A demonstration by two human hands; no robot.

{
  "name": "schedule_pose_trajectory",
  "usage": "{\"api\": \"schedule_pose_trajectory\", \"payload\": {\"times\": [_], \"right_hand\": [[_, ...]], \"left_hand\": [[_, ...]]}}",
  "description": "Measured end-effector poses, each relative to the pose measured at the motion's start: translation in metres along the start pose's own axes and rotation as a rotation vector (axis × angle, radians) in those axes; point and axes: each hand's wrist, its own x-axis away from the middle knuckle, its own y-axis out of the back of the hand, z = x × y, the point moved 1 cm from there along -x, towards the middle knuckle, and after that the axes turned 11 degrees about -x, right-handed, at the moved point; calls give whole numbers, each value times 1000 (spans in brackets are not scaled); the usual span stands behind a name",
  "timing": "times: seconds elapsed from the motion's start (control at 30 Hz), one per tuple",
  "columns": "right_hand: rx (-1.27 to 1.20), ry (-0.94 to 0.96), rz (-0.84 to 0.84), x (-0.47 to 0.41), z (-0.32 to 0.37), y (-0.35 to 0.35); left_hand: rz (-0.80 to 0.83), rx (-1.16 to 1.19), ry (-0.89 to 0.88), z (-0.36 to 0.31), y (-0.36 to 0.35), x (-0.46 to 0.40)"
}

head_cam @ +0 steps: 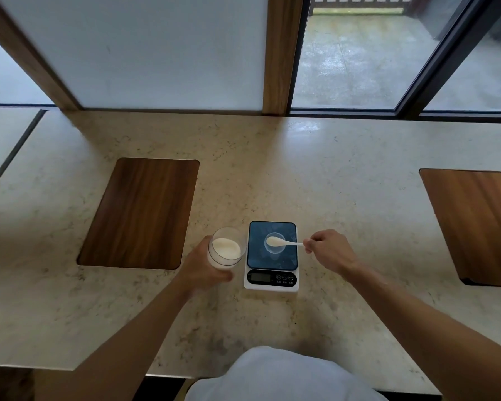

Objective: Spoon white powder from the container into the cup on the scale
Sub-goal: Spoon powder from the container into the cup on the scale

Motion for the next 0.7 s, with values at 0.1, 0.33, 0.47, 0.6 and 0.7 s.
{"api": "schedule_pose_trajectory", "payload": {"times": [0.1,0.33,0.47,0.6,0.7], "right_hand": [[20,4,3,-2,1,-2],[71,44,-13,-3,1,-8],[102,51,-13,-5,0,-8],[132,80,-21,-6,1,-9],[164,117,-29,-6,3,-8]], "left_hand": [[2,1,0,1,0,0],[-3,21,9,6,1,-1],[-7,37,5,7,0,-2],[-3,31,2,7,-1,-3],[-3,24,1,7,-1,-4]]}}
